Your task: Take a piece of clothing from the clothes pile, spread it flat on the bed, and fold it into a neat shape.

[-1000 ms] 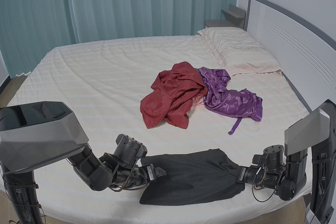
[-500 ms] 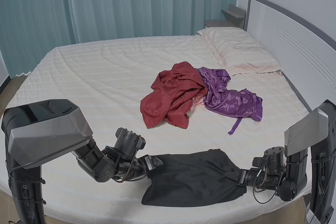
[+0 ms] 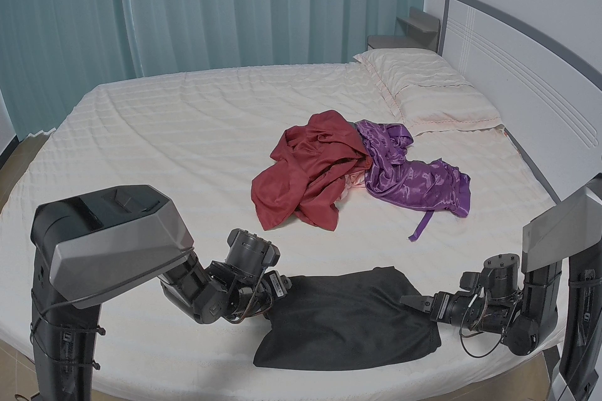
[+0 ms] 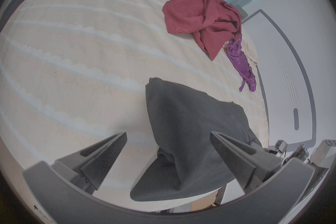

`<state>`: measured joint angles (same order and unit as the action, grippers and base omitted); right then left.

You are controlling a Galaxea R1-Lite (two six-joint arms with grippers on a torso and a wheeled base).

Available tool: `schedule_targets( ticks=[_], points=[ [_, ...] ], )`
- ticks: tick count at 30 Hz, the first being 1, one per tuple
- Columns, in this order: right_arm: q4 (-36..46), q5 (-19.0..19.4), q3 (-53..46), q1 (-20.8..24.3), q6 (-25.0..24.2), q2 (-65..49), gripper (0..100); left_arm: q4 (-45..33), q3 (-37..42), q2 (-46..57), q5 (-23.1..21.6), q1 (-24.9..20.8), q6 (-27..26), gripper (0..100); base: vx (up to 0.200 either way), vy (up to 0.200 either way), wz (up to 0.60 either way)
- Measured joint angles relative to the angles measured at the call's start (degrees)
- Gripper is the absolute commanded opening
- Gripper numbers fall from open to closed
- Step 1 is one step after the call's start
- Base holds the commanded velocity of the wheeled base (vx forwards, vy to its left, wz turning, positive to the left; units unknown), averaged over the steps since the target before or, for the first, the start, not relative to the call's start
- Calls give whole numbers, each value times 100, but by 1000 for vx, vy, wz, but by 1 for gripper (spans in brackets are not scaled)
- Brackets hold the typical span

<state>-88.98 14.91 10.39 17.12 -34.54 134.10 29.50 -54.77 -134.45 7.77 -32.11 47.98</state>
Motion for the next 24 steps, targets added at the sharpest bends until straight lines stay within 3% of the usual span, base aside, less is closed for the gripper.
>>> schedule_targets(
  ticks=[5,12,20,21,23,24],
  points=[
    [0,252,-221,-52,107,-96,100,9,-106,-179,235,6,-52,0,0,0,0],
    [0,307,-532,-129,998,57,100,101,-110,-262,361,149,-41,0,0,0,0],
    [0,536,-703,-111,1215,328,100,731,-10,-312,334,286,-37,0,0,0,0],
    [-4,545,-712,-105,1251,363,0,731,0,-317,323,295,-39,0,0,0,0],
    [-2,551,-719,-85,1368,450,0,736,17,-319,296,308,-44,0,0,0,0],
    [-2,551,-725,-66,1415,485,0,736,28,-321,290,310,-44,100,0,0,0]
  ],
)
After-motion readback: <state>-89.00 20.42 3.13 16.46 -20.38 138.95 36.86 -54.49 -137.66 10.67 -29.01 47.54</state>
